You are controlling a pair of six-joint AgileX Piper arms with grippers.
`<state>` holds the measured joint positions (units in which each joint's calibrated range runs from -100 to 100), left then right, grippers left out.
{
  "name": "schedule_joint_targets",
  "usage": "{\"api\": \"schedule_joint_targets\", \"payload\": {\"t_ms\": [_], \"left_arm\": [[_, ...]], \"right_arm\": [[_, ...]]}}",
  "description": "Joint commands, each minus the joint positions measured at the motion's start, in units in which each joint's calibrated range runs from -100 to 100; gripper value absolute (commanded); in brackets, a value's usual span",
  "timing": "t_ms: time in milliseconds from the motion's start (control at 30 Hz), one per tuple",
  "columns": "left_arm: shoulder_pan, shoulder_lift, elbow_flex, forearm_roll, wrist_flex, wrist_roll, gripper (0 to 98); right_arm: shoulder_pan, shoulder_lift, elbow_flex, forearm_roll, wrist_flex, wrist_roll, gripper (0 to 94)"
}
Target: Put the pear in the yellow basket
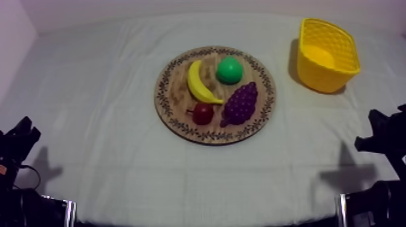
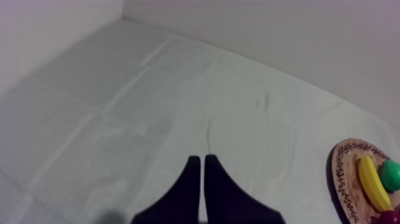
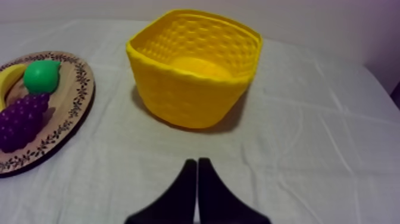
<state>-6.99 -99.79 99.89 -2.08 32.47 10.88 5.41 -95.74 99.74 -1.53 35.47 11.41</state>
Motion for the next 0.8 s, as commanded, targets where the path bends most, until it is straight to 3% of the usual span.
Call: {"api": "schedule_joint_targets", "payload": {"t_ms": [0, 767], "left_arm": [[0.01, -0.04, 0.00, 0.00, 0.02, -0.01, 0.1], [0.01, -0.04, 0.00, 0.00, 0.02, -0.01, 0.1]], "right_arm": [[0.03, -0.02, 0.04, -0.01, 0.01, -0.01, 0.6], [0.01, -0.02, 0.04, -0.01, 0.01, -0.57, 0.6]]}}
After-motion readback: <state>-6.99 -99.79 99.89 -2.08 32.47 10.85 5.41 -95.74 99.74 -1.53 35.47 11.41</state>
